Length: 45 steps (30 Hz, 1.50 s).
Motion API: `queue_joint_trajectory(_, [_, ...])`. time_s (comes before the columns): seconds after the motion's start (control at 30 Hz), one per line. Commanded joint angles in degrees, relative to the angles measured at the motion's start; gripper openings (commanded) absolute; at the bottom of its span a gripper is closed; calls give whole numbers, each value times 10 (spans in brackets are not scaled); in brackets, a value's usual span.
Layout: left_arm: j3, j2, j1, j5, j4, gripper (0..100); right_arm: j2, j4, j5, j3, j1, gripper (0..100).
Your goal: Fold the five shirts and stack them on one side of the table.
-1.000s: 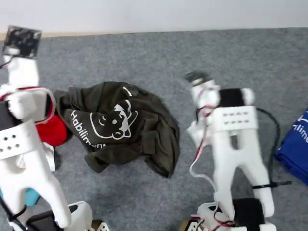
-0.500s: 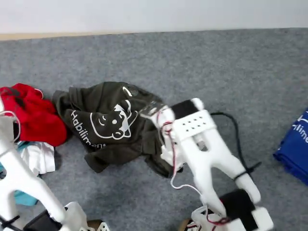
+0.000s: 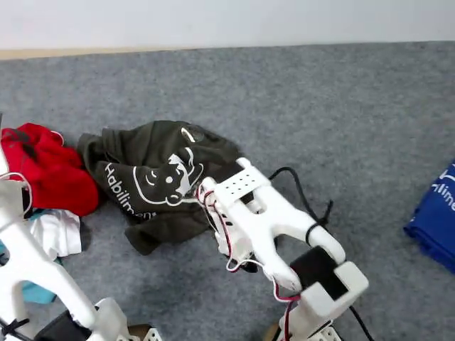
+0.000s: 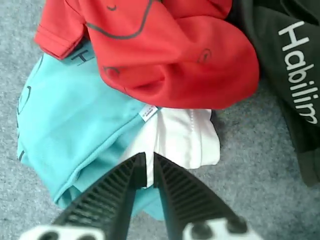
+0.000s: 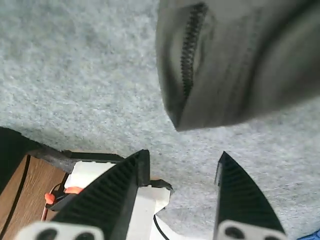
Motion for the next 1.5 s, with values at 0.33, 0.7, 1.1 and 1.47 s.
queue_joint_trajectory(0.33, [-1,-4,-3,-6,-13,41,129,-2,-8,-139,-34,224])
queue_joint_trajectory(0.7, [-1,-4,-3,-7,-14,41,255,7,-2,-247,-33,101])
queue_joint_trajectory(1.1, [-6,-4,0,-7,-14,41,137,76,95,-332,114,11])
queue_joint_trajectory(1.47, [-2,-4,146,-7,-10,43,-58,74,178,-393,331,11])
